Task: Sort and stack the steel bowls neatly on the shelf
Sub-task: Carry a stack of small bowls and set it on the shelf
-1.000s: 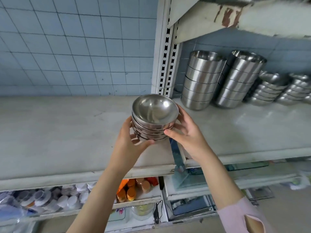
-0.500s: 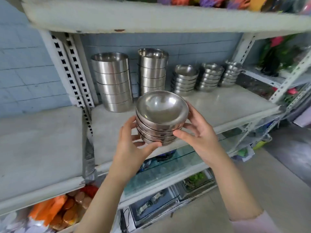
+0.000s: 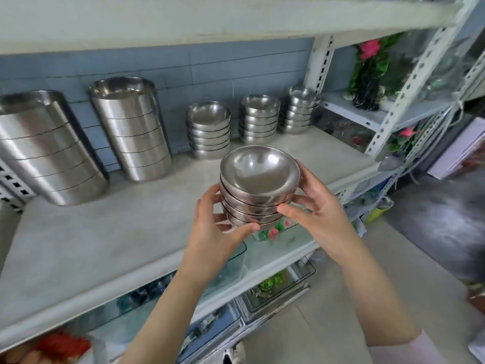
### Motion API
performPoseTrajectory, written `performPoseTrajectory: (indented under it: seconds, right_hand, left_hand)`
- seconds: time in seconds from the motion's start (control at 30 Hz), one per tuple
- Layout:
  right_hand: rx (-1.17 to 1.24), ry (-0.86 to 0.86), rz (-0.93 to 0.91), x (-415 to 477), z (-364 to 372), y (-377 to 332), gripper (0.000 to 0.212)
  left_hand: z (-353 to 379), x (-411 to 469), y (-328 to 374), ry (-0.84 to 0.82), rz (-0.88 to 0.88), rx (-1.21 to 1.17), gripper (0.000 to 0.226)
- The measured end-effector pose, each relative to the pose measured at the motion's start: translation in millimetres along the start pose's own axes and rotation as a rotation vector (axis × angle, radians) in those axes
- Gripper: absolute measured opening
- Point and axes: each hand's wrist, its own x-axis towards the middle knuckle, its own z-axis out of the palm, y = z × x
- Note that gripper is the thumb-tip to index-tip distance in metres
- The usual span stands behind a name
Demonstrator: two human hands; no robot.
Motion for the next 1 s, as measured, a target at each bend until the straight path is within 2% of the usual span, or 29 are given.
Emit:
performPoseTrajectory:
  seconds: [0.23,0.53,0.67,1.0]
  right_hand:
    - [-0.044,0.020,-0.010,62.8,-60.2,28.6,0.089]
    - [-0.020,0.029,0.009,115.2,-126.4,72.5,0.088]
    - [-0.020,-0.033,-0.006,146.4,-161.9,90.1,0.084]
    - [-0.051,-0.219,0.012,226.6,-252.4,140.2,0.090]
  left_hand:
    - [66.3,79.1,-6.3,-0.038,-0.018,-0.082,0.094]
    - [135.2,138.8,-1.9,-0.059,-0.028,-0.036,0.091]
    - [172.1,162.5,-2.1,-0.027,-0.062,-0.022,0.092]
    - [273.1,216.3,-2.5,0.134,-0.152,0.042,0.090]
